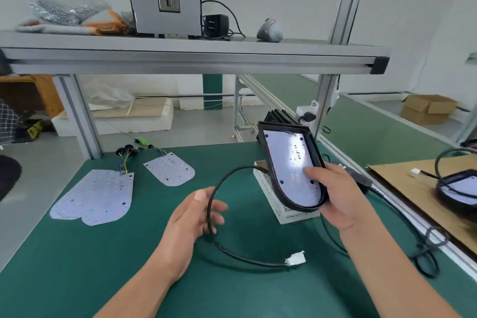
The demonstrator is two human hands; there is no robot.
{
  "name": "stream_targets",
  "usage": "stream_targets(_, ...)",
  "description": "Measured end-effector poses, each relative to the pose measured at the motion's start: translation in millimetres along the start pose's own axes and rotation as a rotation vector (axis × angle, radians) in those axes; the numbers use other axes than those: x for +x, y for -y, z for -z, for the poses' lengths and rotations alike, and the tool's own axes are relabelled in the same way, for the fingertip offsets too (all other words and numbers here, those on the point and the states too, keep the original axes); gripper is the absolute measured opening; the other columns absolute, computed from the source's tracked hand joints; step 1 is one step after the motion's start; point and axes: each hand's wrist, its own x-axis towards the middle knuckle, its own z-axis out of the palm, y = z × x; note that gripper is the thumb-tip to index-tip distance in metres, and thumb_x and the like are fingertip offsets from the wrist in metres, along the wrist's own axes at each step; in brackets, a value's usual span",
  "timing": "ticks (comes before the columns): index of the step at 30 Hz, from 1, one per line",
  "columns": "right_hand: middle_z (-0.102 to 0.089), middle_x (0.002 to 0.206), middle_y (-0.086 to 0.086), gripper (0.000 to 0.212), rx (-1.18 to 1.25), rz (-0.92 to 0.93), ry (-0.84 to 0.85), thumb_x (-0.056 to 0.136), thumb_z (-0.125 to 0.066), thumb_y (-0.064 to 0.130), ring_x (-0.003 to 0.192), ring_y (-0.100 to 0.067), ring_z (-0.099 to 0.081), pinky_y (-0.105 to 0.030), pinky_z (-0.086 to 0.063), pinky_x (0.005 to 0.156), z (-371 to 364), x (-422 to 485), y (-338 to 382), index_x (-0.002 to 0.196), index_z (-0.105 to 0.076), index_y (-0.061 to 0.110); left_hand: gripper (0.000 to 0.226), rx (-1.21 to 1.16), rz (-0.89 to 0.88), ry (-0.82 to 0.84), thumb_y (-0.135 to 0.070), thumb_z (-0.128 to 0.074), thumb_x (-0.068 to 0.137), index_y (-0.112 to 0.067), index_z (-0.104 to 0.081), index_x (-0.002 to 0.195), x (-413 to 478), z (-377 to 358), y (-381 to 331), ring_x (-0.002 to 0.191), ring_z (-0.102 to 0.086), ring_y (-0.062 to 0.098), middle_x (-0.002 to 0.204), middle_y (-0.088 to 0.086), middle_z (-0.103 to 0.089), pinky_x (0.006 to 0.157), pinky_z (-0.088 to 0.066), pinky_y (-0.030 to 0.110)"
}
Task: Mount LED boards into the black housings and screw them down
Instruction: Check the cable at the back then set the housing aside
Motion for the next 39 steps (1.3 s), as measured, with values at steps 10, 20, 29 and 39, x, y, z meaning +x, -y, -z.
stream_targets(10, -0.072, 0.134, -0.008, 0.034, 0.303, 0.196, -0.390, 0.106, -0.047, 0.004, 0.126, -0.025, -0.068, -0.040, -0.056, 0.106, 102, -4, 39, 0.134, -0.066, 0.007, 0.052, 0.099, -0.009, 0.070, -0.075, -0.055, 0.087, -0.037, -0.076, 0.115, 0, 2, 5, 0.085, -0.067, 0.025, 0.107, 0.015, -0.077, 0.078, -0.050, 0.041)
stream_targets(20, -0.077, 0.116, -0.017, 0.031, 0.320, 0.057, -0.344, 0.102, -0.049, 0.002, 0.094, -0.026, -0.078, -0.040, -0.065, 0.081, 78, -22, 7, 0.107, -0.079, 0.001, 0.074, 0.397, -0.020, 0.280, -0.056, -0.074, 0.084, -0.041, -0.044, 0.151, -13, -34, 13, 0.097, -0.077, 0.024, 0.135, -0.019, -0.069, 0.094, -0.055, 0.034)
stream_targets(29, -0.080, 0.113, -0.011, 0.026, -0.050, -0.162, -0.009, 0.099, -0.059, 0.002, 0.099, -0.029, -0.078, -0.035, -0.064, 0.075, 6, -40, -36, 0.111, -0.080, 0.012, 0.020, 0.071, 0.098, 0.100, -0.010, -0.047, 0.111, 0.001, -0.062, 0.117, -7, -28, 10, 0.089, -0.077, 0.037, 0.111, 0.026, -0.076, 0.071, -0.061, 0.031)
stream_targets(39, -0.076, 0.122, 0.017, 0.035, -0.394, -0.109, 0.170, 0.090, -0.063, 0.028, 0.110, 0.000, -0.070, -0.015, -0.053, 0.088, 5, -53, -17, 0.118, -0.074, 0.045, 0.026, -0.360, 0.142, 0.050, -0.018, -0.055, 0.100, 0.000, -0.061, 0.118, 0, -18, 6, 0.086, -0.075, 0.031, 0.115, 0.032, -0.072, 0.074, -0.064, 0.033)
